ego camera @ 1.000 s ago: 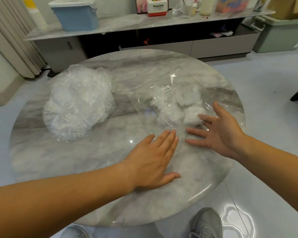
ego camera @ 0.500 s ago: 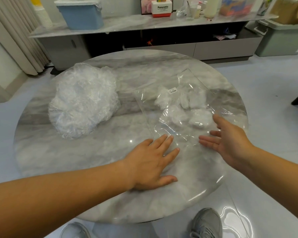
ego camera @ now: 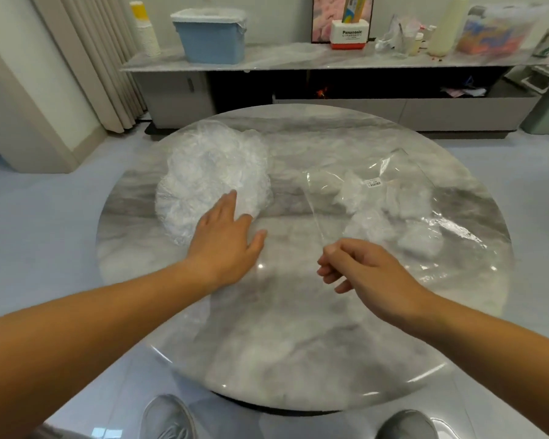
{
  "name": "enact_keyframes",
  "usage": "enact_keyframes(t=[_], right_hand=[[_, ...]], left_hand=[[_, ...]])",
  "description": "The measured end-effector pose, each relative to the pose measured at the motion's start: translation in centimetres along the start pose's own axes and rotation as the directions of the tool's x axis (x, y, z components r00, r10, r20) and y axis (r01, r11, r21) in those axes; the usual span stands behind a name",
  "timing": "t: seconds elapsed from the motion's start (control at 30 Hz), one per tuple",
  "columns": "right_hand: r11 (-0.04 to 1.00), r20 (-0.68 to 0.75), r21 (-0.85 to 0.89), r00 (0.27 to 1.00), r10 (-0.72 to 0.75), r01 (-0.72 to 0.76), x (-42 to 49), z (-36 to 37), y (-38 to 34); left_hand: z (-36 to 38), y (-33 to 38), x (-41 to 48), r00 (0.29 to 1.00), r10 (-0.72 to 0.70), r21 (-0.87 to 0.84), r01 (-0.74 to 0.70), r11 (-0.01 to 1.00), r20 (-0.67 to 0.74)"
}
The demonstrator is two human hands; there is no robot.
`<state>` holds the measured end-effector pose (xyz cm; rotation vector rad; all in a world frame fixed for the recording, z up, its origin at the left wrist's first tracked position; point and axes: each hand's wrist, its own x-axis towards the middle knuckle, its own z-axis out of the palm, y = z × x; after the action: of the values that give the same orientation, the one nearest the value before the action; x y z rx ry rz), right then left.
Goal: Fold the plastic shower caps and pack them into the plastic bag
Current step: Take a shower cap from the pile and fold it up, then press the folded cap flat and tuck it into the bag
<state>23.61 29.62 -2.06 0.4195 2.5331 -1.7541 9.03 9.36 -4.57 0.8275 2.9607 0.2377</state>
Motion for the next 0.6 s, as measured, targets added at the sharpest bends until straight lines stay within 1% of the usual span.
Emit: enact_keyframes(t=[0.07, 0.1, 0.23, 0.3, 0.43, 0.53, 0.6], right_hand=[[0.998, 0.071, -0.067, 0.997, -0.016, 0.02, 0.7, 1.2, -0.2], [0.994, 0.106, -0.102, 0.994, -0.027, 0.038, 1.2, 2.0, -0.3], [0.976, 0.197, -0.196, 0.979, -0.052, 0.092, 2.3, 3.9, -0.8], [0.972, 0.219, -0.213, 0.974, -0.053, 0.101, 2.8, 4.6, -0.9], [0.967, 0.233, -0.229, 0.971, -0.055, 0.11, 3.4, 5.3, -1.1], [0.964, 0.248, -0.238, 0.967, -0.055, 0.116, 3.5, 5.6, -0.9], [0.956, 0.257, -0.263, 0.965, -0.056, 0.126, 3.4, 5.7, -0.6]], left_hand=[[-0.3, -2.3, 0.2, 0.994, -0.093, -0.059, 0.096, 0.994, 0.058], [-0.4, -3.3, 0.2, 0.99, -0.107, -0.082, 0.114, 0.99, 0.095], [-0.1, -4.9, 0.2, 0.981, -0.016, -0.089, 0.033, 0.995, 0.195], [0.2, -5.1, 0.3, 0.982, -0.007, -0.087, 0.024, 0.996, 0.19], [0.1, -5.7, 0.3, 0.995, -0.006, -0.082, 0.014, 0.997, 0.097], [0.2, -6.6, 0.0, 0.992, -0.041, -0.043, 0.046, 0.998, 0.119], [0.1, -7.0, -0.2, 0.991, -0.059, -0.048, 0.065, 0.997, 0.116]])
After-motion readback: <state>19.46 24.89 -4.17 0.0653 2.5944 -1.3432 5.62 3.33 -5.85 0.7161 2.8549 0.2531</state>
